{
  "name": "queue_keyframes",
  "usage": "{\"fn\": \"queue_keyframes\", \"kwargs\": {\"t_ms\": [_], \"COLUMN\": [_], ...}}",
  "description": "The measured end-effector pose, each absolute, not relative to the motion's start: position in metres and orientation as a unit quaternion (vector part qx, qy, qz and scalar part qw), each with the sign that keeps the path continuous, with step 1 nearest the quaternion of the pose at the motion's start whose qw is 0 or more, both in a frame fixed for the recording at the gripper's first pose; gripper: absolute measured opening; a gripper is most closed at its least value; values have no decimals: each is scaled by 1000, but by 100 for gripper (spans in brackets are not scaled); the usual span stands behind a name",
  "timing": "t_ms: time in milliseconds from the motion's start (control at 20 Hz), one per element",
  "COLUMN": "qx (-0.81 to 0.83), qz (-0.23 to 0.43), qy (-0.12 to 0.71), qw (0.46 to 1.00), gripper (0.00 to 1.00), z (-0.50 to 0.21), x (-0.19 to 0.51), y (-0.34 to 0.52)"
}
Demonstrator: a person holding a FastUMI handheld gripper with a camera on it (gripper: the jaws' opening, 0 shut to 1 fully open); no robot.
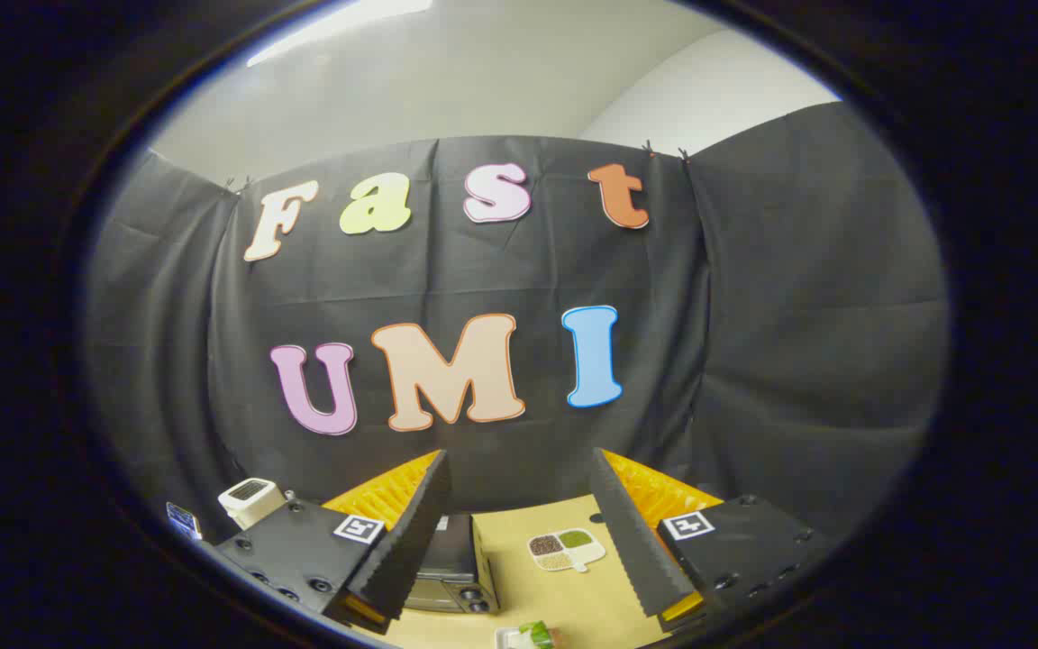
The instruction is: Open the toaster oven, put the food inside, and close the toaster oven door.
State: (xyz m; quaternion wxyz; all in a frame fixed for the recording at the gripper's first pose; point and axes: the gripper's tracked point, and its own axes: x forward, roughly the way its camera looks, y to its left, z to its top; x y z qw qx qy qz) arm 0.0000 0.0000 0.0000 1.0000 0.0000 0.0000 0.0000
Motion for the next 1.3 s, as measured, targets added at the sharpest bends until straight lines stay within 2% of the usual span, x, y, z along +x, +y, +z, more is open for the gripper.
{"fn": "queue_keyframes", "kwargs": {"t_ms": [850,1300], "qx": [-1,-11], "qz": [20,28], "qy": [1,38], "qw": [1000,999], "gripper": [96,96], "z": [-7,-69], "x": [-12,7], "y": [70,102]}}
